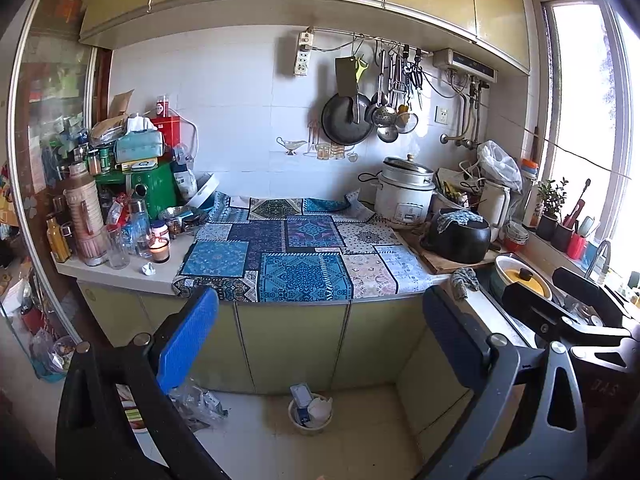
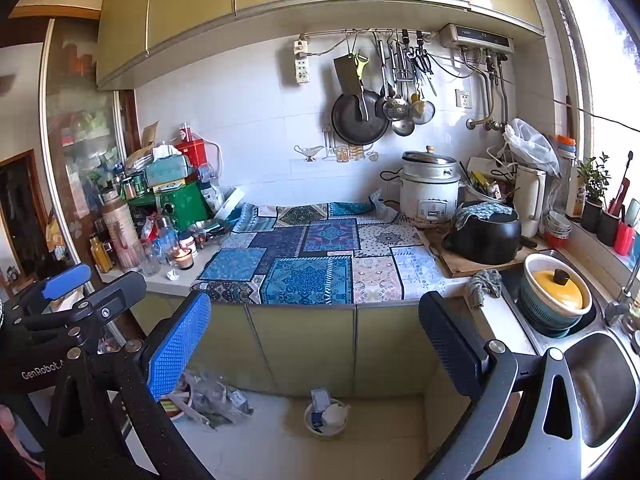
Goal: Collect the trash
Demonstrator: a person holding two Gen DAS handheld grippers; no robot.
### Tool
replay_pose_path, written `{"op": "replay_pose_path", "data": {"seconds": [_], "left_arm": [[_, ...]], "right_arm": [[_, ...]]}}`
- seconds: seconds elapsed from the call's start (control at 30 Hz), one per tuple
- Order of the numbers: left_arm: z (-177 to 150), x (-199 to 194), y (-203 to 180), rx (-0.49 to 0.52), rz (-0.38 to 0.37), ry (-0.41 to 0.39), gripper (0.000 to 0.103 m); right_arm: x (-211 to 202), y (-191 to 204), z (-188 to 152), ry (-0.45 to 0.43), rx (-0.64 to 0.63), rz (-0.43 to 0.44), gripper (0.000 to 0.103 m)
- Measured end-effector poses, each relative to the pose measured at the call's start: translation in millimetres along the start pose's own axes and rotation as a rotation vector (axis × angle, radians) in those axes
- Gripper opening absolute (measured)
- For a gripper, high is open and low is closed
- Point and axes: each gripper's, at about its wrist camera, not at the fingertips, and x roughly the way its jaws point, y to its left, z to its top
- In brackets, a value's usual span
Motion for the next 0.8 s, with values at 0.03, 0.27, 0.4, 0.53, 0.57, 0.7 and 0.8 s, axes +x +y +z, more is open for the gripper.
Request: {"op": "replay_pose_path", "data": {"seconds": [0.03,0.27,0.4,0.53,0.57,0.7,0.8], "left_arm": [[0.0,-0.1,-0.4,0.000,0.001,0.000,0.102],[0.8,-1.5,1.1,-0.003,-0.009,-0.008,0.102],[1.7,-1.0,2.9,-0.005,-0.021,-0.002,0.102],[1.5,0.1,5.1,-0.004,-0.022,-0.001,0.102],[1.5,0.8,6.9,-0.003,-0.025,0.002,0.102],[2.9,4.4,14.0,-0.005,-0.034,0.006,0.102],[3.4,8.8,21.0,-0.005,-0.040,0.014,0.102]], "right_arm": [[0.5,-1.2,-0.3,-0.001,-0.001,0.001,0.103],[-4.1,8.7,2.0,-0.007,0.010,-0.021,0.103],[-4.9,11.8,2.8,-0.009,0.017,-0.028,0.103],[-4.9,16.0,2.5,-0.012,0.022,-0.038,0.103],[-4.1,17.3,2.9,-0.011,0.023,-0.040,0.103],[-0.2,23.9,3.5,-0.004,0.031,-0.051,0.103],[3.7,29.4,3.5,-0.001,0.035,-0.057,0.103]]}}
